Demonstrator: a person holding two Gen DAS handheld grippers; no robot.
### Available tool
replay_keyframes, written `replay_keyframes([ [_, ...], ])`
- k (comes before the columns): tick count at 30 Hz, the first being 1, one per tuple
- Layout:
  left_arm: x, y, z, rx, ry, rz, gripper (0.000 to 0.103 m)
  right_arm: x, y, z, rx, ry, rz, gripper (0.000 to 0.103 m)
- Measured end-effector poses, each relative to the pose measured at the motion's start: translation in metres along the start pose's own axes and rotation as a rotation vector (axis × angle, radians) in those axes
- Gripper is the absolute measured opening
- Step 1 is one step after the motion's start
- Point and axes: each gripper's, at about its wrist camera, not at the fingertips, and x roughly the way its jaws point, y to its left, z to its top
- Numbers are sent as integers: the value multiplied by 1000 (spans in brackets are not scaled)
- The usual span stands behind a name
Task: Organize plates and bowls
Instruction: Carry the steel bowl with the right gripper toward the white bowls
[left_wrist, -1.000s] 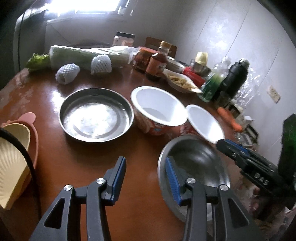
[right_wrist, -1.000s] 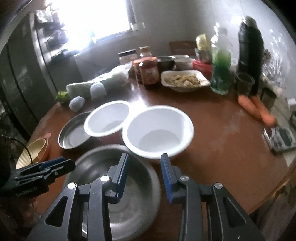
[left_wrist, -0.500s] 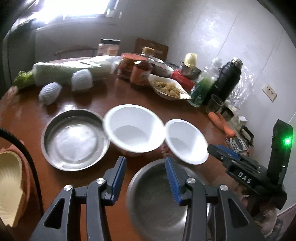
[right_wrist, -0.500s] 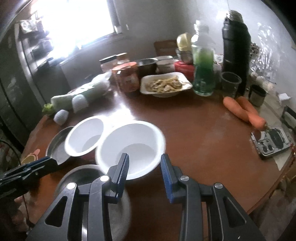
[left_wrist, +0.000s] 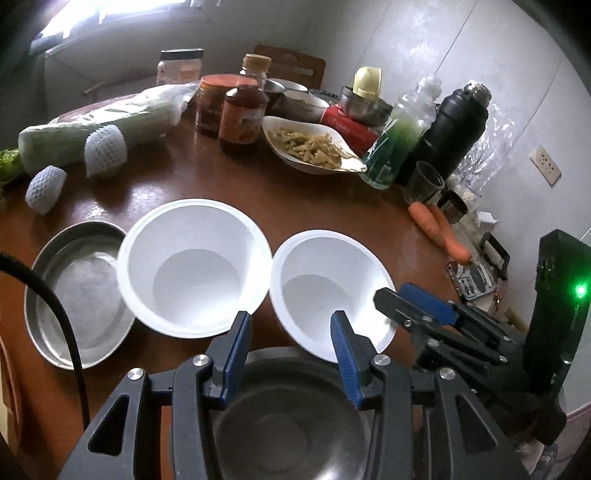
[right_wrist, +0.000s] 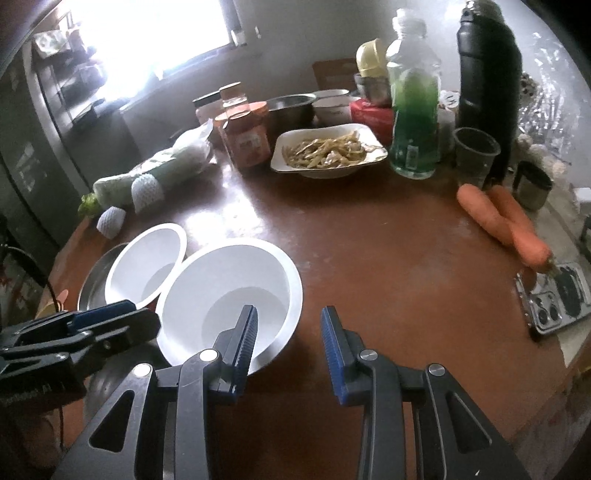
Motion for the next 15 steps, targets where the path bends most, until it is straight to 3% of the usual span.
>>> replay_keyframes([
  [7,11,-6,7,-9,30,-24,44,13,-2,4,-12,30,28,36],
  [15,18,-7,12,-24,46,-25,44,18,4,7,-69,41,1,26],
])
